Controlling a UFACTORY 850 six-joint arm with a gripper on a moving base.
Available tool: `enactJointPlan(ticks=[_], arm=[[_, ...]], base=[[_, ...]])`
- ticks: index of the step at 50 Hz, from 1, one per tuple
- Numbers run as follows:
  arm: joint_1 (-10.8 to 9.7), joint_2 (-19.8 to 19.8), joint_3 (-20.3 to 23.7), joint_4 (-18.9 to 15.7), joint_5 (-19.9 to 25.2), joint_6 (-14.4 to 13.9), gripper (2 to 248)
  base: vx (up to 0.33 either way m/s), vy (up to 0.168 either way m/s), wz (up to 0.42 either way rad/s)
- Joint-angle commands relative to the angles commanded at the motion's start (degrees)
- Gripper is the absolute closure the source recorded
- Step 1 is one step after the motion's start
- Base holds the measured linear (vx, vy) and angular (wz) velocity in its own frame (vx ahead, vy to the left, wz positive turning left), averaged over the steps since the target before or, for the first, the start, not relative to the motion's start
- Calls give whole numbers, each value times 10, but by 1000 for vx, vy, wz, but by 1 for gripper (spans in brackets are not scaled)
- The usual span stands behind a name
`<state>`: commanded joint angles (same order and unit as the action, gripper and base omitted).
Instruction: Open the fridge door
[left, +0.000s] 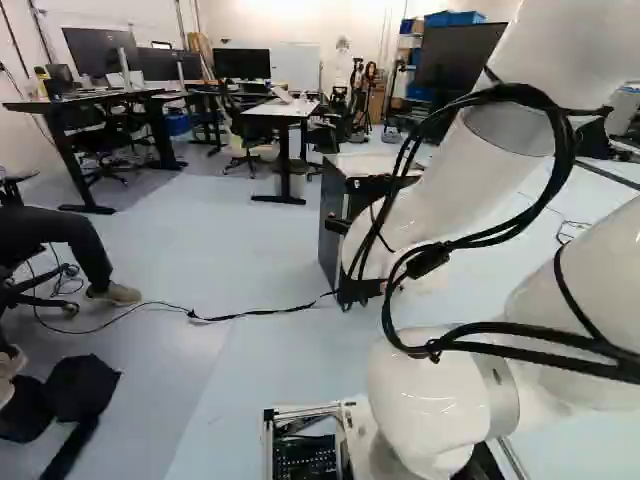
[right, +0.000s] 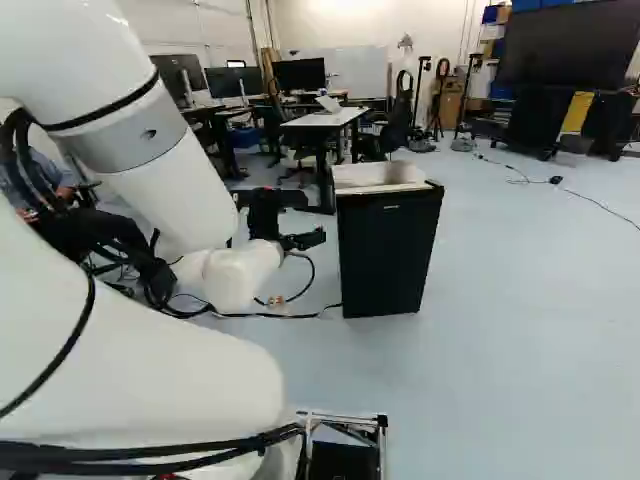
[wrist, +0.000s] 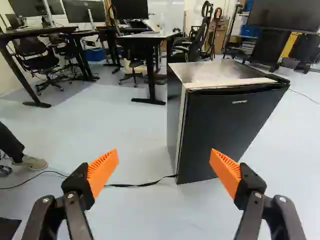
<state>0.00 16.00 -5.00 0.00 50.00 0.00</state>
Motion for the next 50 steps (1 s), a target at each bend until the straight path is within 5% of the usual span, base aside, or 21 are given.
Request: enactJointPlan(ticks=[50], arm=[[0, 0, 0, 0, 0, 0, 3]], base=[[0, 0, 0]])
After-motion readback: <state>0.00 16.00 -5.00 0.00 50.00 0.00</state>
